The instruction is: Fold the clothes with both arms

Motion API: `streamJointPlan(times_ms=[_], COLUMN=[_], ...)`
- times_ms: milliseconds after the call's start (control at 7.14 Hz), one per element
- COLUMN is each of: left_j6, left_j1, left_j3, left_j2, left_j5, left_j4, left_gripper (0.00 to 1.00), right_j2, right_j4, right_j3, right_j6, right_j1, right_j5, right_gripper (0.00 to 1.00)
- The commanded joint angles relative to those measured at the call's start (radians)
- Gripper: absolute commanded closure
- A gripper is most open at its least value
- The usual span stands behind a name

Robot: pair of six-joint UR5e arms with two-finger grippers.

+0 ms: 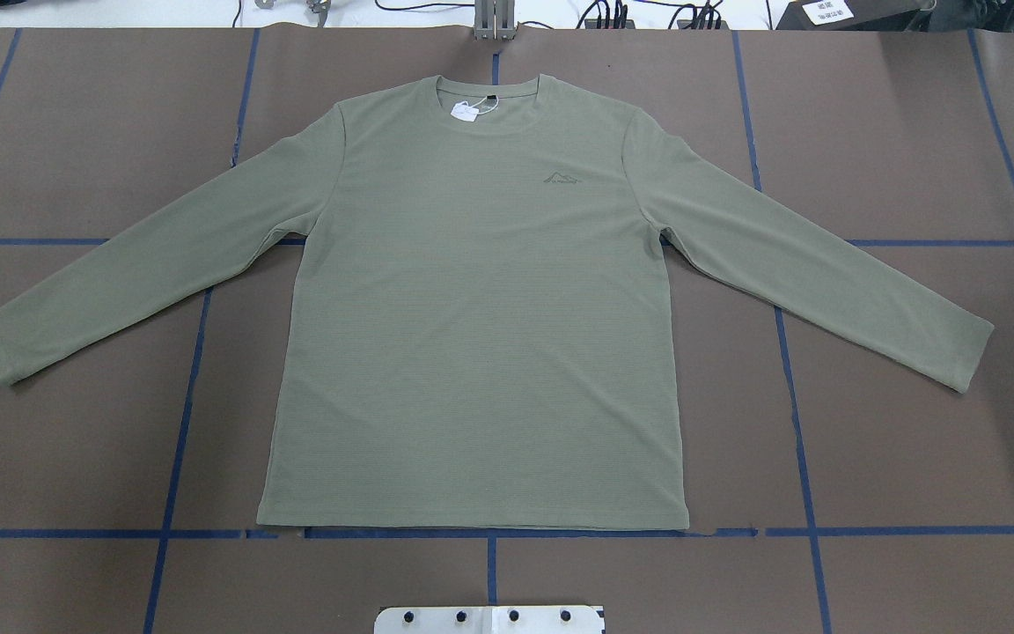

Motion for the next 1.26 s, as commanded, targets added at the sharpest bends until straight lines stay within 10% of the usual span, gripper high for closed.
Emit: streamJointPlan(times_ms=[0,1120], left_j6=[0.0,-0.093], left_j1=[0.0,0.0], left_j3=[-0.005,0.171], left_j2=[-0.001,-0.133], left_j5=[-0.004,-0.001], left_j4=[-0.018,-0.615], left_gripper=[0.0,0.0], right_j2=[0.005,0.043], right_j4=[0.004,0.388], right_j3=[0.002,-0.012], right_j6=[0.0,0.204], right_j1=[-0.001,-0.033], right_j5=[0.001,0.106], right_gripper=[0.0,0.0])
